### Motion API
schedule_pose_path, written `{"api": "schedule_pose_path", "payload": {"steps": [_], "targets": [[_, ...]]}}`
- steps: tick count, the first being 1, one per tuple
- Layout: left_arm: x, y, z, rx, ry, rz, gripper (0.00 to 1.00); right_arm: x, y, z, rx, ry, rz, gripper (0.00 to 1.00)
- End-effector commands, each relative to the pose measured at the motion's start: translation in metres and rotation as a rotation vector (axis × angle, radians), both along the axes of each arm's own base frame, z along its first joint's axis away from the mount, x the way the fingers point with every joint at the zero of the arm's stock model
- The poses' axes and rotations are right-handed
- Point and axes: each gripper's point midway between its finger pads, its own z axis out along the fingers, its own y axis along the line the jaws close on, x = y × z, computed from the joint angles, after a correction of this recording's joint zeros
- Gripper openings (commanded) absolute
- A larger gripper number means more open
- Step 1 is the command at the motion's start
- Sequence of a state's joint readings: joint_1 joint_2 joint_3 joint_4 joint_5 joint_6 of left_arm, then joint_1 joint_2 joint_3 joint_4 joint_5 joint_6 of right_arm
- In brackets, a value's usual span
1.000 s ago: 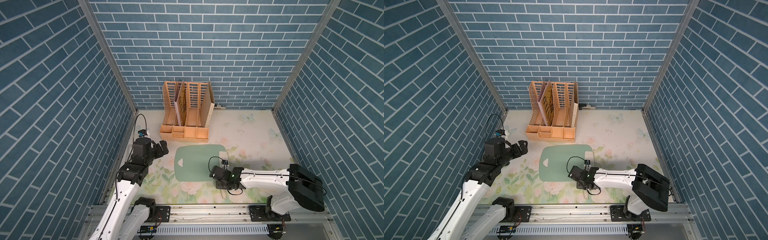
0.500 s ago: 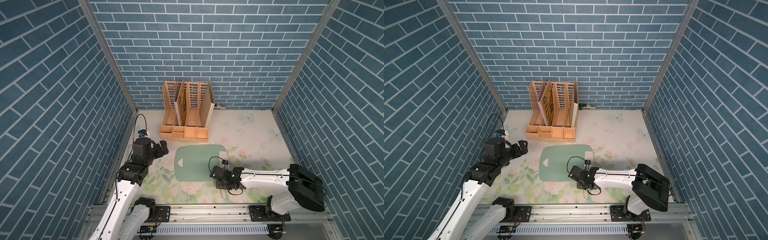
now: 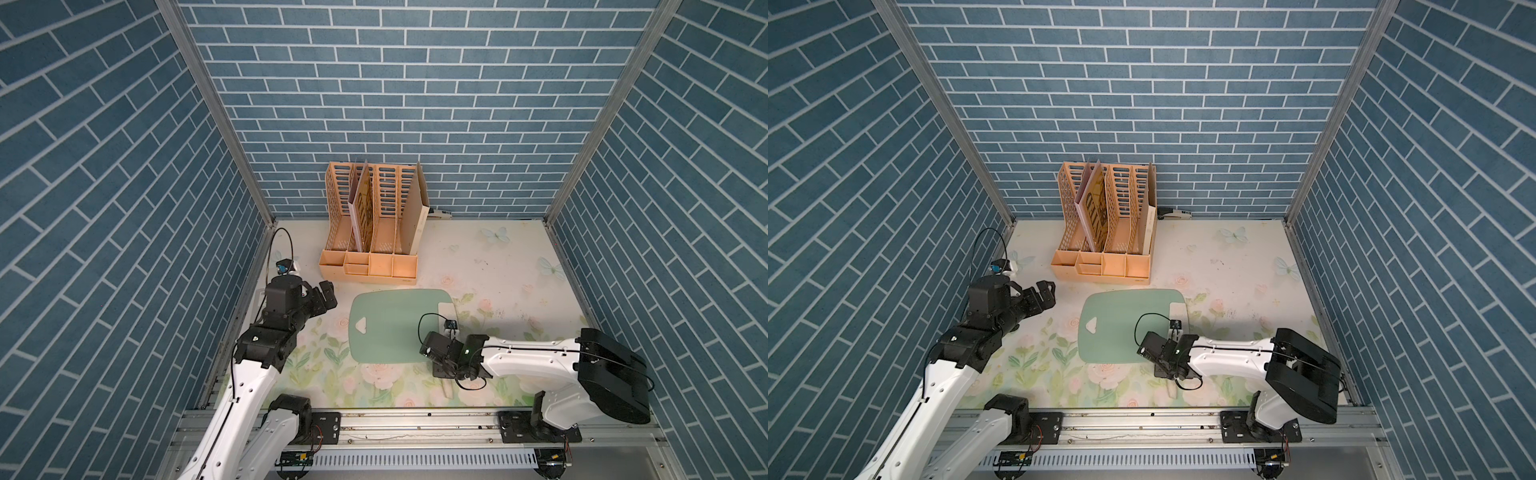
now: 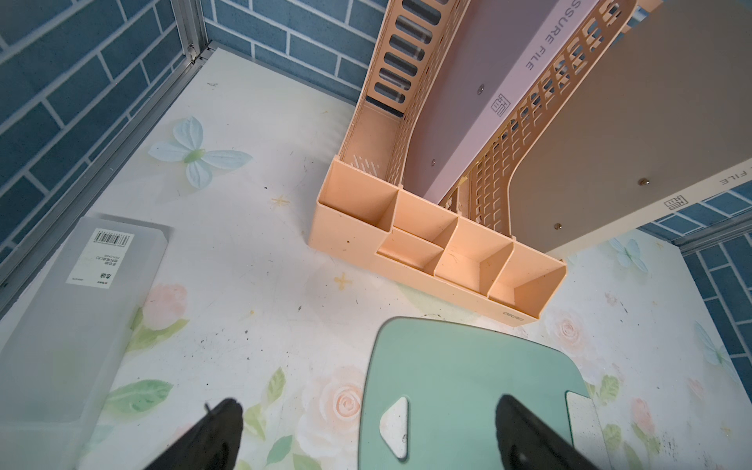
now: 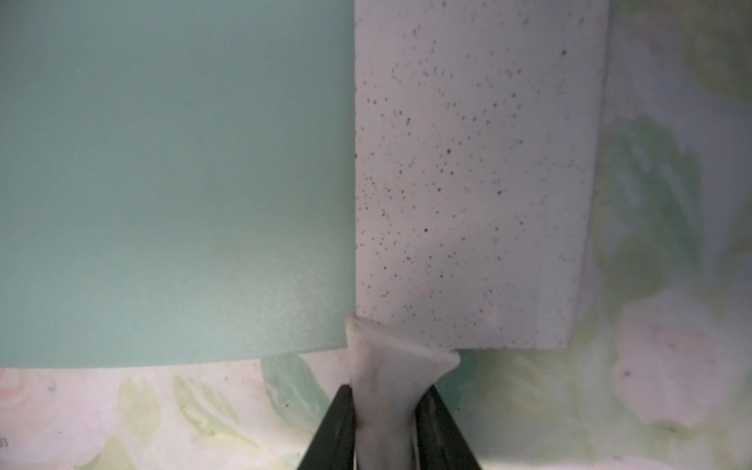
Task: Align the knife with the edge of the cutting board
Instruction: Place the knife at the edge of the cutting board.
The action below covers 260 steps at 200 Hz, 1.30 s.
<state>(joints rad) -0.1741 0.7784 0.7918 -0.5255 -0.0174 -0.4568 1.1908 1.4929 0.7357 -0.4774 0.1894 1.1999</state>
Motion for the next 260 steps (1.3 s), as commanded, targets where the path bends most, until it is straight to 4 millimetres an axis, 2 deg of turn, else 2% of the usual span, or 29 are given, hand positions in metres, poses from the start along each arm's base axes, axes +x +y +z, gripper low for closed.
{"api": "schedule_pose_path", "payload": {"steps": [1,260], "targets": [[-0.0007,0.0020,-0.0036,0.001,0.004,0.006,1.00,-0.0129,-0.0298,-0.0214,-0.106,0.064,-0.003,0.29],[-0.0013,0.0026,-0.0027,0.000,0.001,0.010,0.99,-0.0138,-0.0341,-0.0224,-0.111,0.069,0.003,0.27]]}}
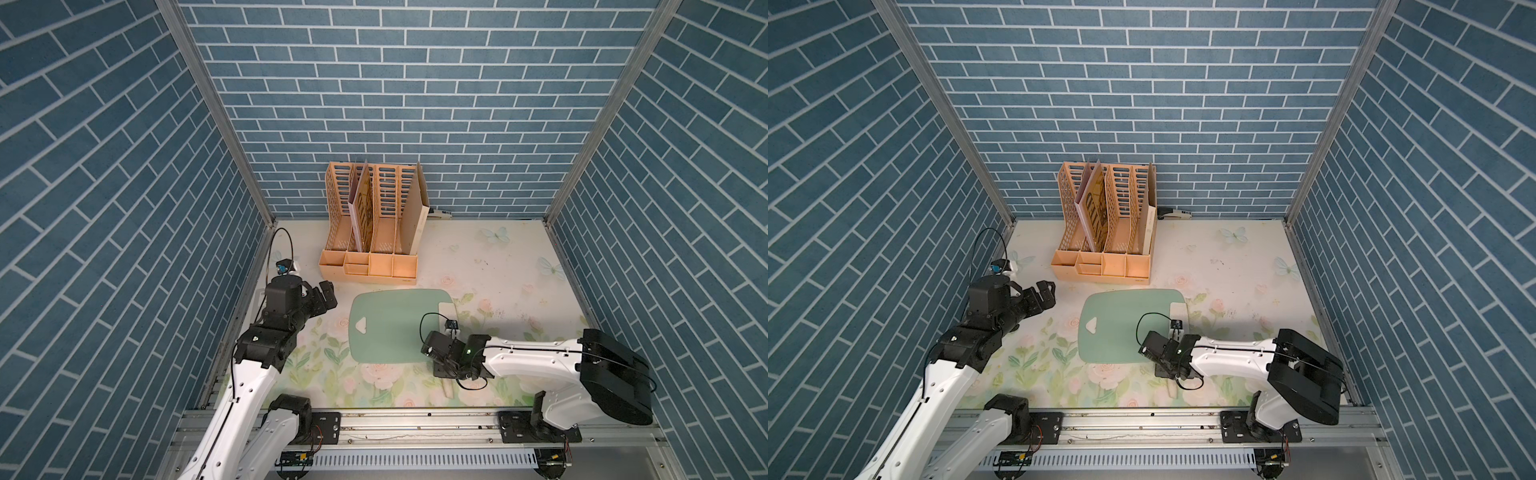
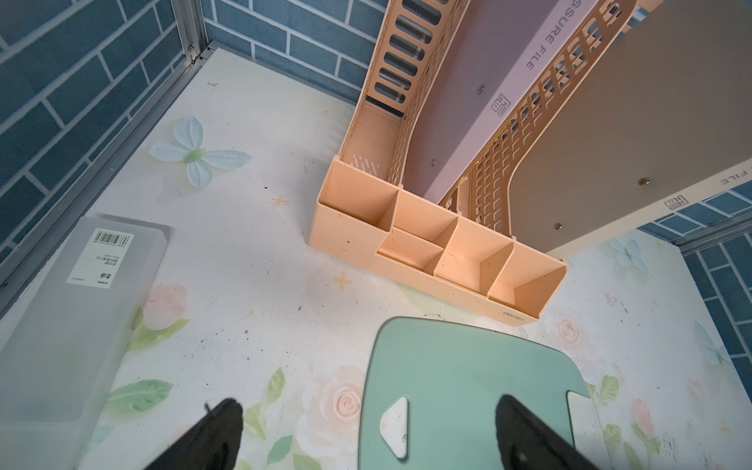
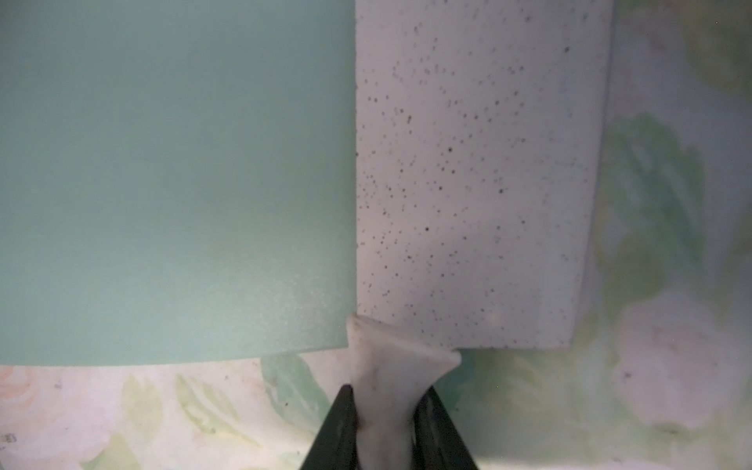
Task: Align the knife with the edge of the cutting board
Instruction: Place the knife at the edge of the cutting board.
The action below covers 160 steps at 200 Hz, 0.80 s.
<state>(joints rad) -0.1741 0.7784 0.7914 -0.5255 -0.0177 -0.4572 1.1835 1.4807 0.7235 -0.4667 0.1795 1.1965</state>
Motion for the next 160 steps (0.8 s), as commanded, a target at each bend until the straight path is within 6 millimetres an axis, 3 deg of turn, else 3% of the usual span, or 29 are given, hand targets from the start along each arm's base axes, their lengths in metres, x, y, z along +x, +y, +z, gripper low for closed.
{"api": "schedule_pose_path", "payload": {"steps": [1,160], "targets": [[-0.0013,0.0024,-0.0025,-0.001,0.000,0.009,0.99,-0.0138,-0.0332,-0.0224,-0.123,0.065,0.005,0.27],[-0.0010,0.0028,-0.0031,0.002,0.003,0.011,1.00,-0.0136,-0.0317,-0.0217,-0.121,0.065,0.022,0.27]]}}
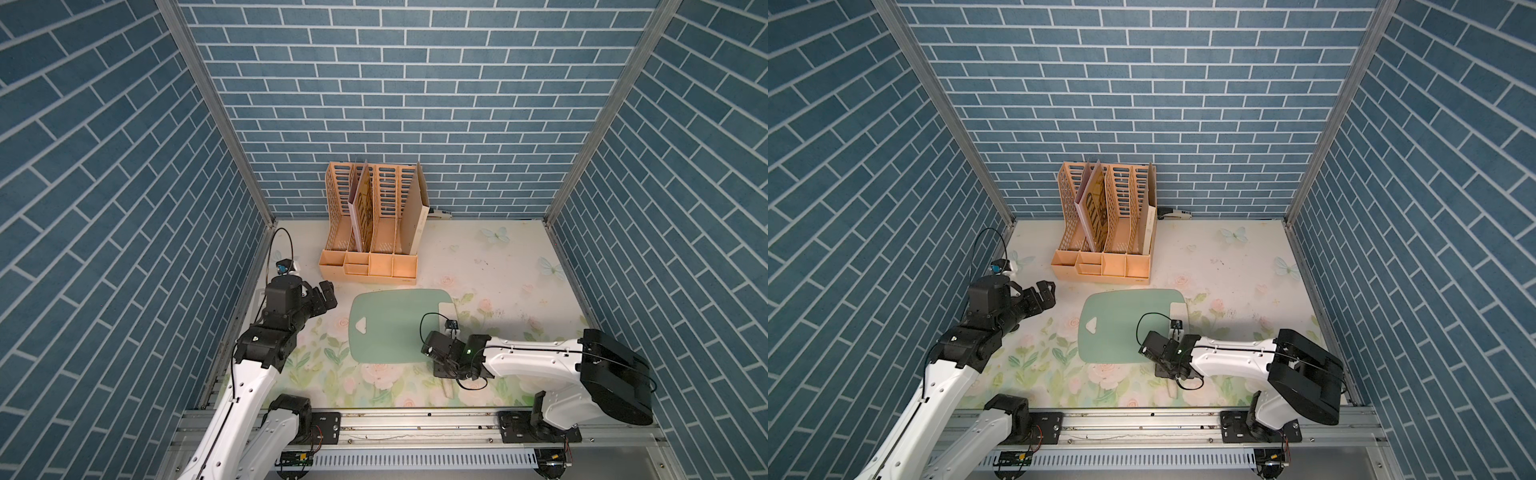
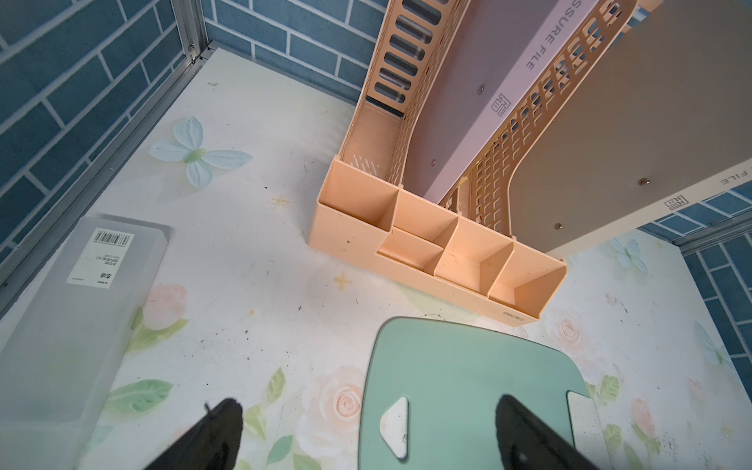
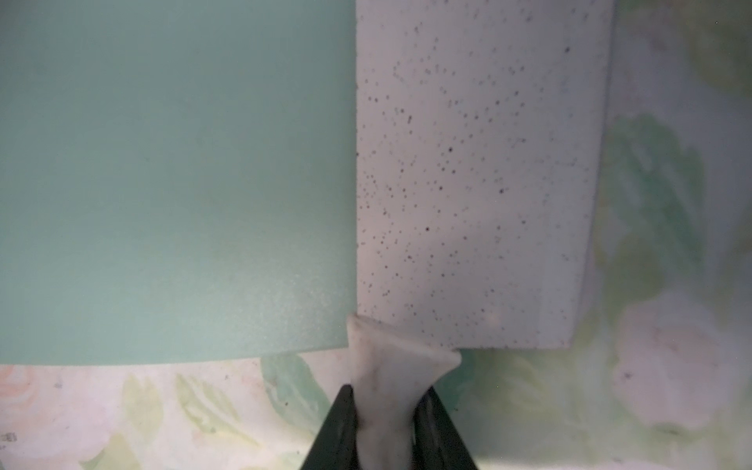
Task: Align the knife with the edge of the cutting board
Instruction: Place the knife at the edge of the cutting board.
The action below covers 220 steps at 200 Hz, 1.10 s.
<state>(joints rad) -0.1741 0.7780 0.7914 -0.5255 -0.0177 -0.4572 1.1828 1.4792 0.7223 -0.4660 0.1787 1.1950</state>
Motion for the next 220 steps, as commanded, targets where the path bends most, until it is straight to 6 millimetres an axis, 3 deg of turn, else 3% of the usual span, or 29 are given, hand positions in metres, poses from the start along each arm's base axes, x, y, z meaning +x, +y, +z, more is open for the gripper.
{"api": "schedule_pose_path", "payload": {"steps": [1,220], "targets": [[-0.0010,0.0028,-0.0032,0.002,0.003,0.011,1.00,-0.0136,-0.0316,-0.0219,-0.122,0.065,0.021,0.27],[-0.0009,0.0028,-0.0025,0.002,0.000,0.010,1.00,-0.0126,-0.0364,-0.0193,-0.116,0.061,0.012,0.29]]}}
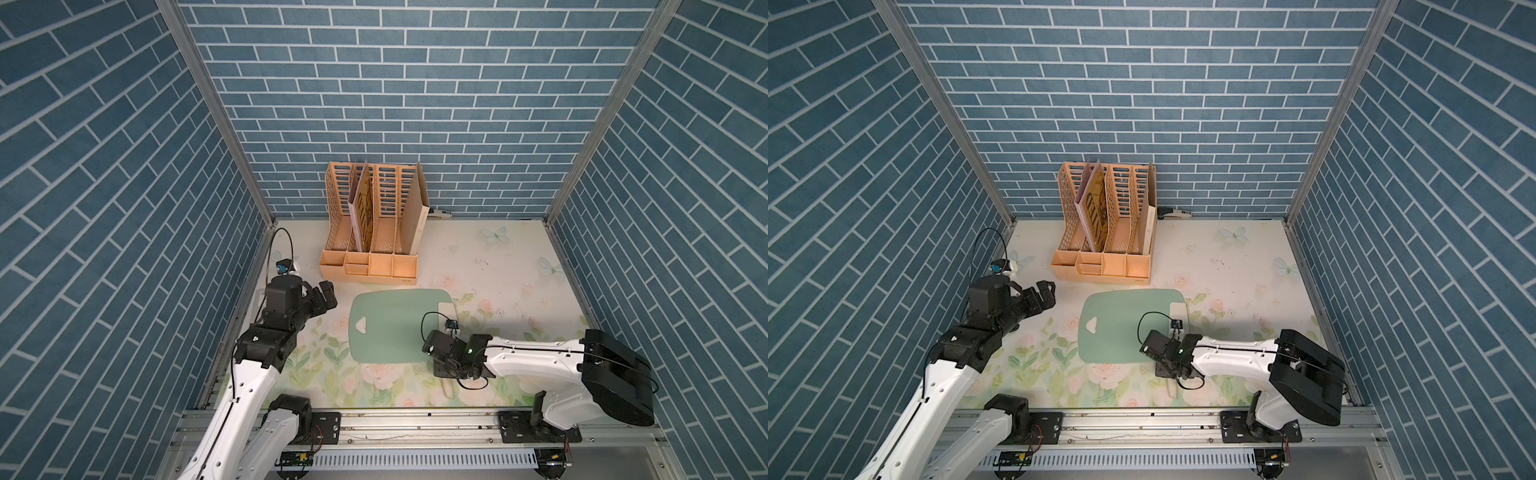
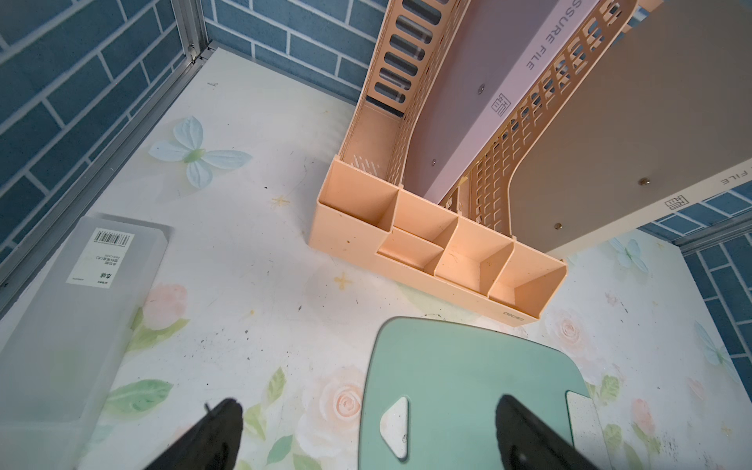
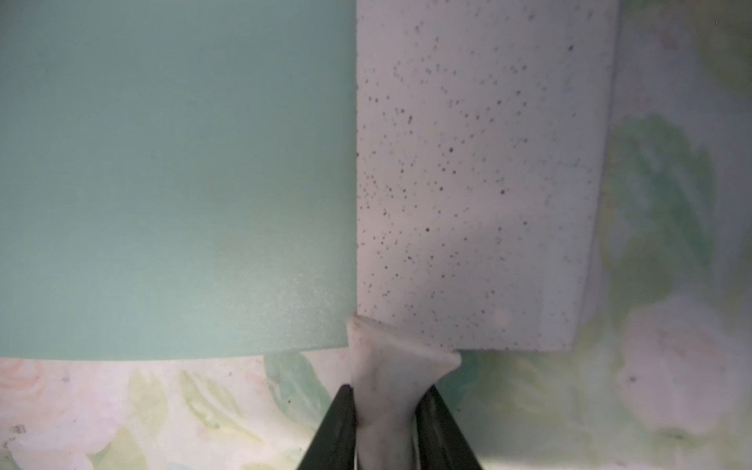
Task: Align the knife with the edge of the cutting board
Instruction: Place the knife at the edge of the cutting board.
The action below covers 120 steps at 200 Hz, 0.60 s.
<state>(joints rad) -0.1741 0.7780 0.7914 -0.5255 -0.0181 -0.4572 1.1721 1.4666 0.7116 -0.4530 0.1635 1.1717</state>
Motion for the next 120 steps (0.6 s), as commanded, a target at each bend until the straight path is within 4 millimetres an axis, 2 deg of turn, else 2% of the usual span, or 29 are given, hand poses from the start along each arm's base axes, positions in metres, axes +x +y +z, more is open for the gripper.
{"api": "schedule_pose_path", "payload": {"steps": [1,120], "targets": [[-0.0009,0.0027,-0.0025,0.001,0.000,0.010,1.00,-0.0129,-0.0366,-0.0199,-0.130,0.056,-0.003,0.29],[-0.0010,0.0029,-0.0023,0.001,-0.001,0.011,1.00,-0.0121,-0.0416,-0.0185,-0.154,0.051,-0.006,0.28]]}}
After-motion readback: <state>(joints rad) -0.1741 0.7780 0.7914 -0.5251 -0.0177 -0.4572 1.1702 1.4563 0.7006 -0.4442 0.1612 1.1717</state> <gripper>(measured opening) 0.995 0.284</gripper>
